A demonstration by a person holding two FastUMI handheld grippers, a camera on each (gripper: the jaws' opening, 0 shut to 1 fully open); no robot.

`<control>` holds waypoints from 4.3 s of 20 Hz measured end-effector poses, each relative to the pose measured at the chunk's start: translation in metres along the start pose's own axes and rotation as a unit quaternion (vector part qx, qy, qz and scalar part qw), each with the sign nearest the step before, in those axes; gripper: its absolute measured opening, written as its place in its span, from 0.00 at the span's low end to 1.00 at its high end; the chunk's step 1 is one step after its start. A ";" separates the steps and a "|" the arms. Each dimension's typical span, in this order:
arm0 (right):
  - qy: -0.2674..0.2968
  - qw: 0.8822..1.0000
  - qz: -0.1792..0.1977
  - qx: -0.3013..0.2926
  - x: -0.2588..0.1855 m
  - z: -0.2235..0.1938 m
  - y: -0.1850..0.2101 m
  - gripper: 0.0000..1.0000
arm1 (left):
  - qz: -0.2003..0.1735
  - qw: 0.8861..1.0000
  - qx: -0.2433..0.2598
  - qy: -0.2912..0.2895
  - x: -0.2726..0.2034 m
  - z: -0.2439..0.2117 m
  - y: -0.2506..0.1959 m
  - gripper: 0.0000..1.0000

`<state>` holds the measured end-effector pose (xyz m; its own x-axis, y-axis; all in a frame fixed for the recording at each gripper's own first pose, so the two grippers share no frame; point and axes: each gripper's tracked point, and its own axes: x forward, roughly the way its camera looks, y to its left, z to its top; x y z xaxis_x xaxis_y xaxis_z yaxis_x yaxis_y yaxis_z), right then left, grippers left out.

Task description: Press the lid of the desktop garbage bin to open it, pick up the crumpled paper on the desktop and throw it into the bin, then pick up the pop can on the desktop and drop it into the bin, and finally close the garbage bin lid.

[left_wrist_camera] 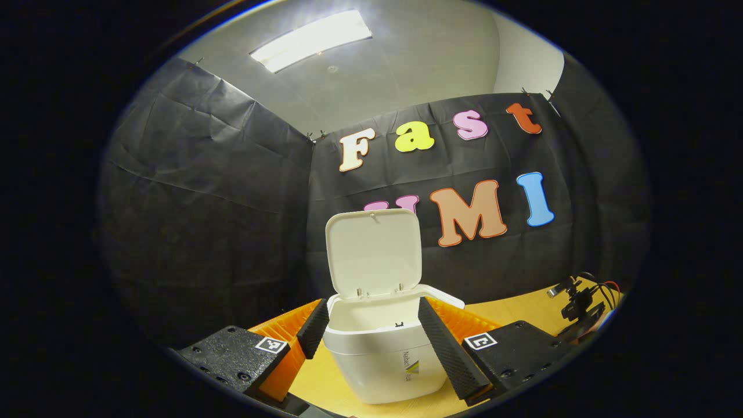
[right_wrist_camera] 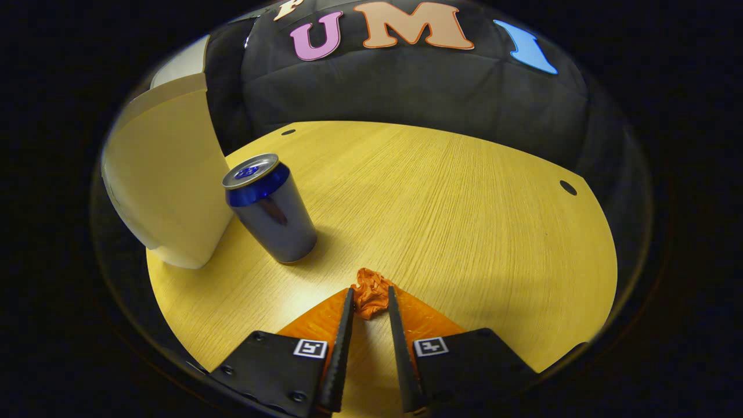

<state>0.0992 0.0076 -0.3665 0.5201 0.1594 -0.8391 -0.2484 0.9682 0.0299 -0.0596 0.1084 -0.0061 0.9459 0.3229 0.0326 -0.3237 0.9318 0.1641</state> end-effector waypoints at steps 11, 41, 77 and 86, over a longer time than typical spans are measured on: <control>0.021 1.000 0.010 -0.019 -0.018 -0.006 0.001 0.05 | -0.012 1.000 -0.007 0.002 0.003 -0.004 0.007 0.94; -0.296 0.916 0.247 -0.112 -0.225 0.249 0.285 0.98 | -0.043 0.999 -0.021 0.013 -0.001 -0.009 0.026 0.94; -0.378 0.907 -0.161 0.085 -0.392 0.125 -0.005 0.97 | -0.326 0.934 0.000 0.147 0.084 -0.230 -0.285 0.89; -0.368 0.910 -0.160 0.108 -0.384 0.115 -0.010 0.98 | -0.320 0.926 -0.005 0.200 0.079 -0.262 -0.297 0.78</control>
<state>-0.0037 -0.0412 0.0180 0.9634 -0.1286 -0.2350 0.1371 0.9904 0.0201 0.1048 -0.0995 -0.3101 0.8609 -0.2616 -0.4364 0.2971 0.9547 0.0137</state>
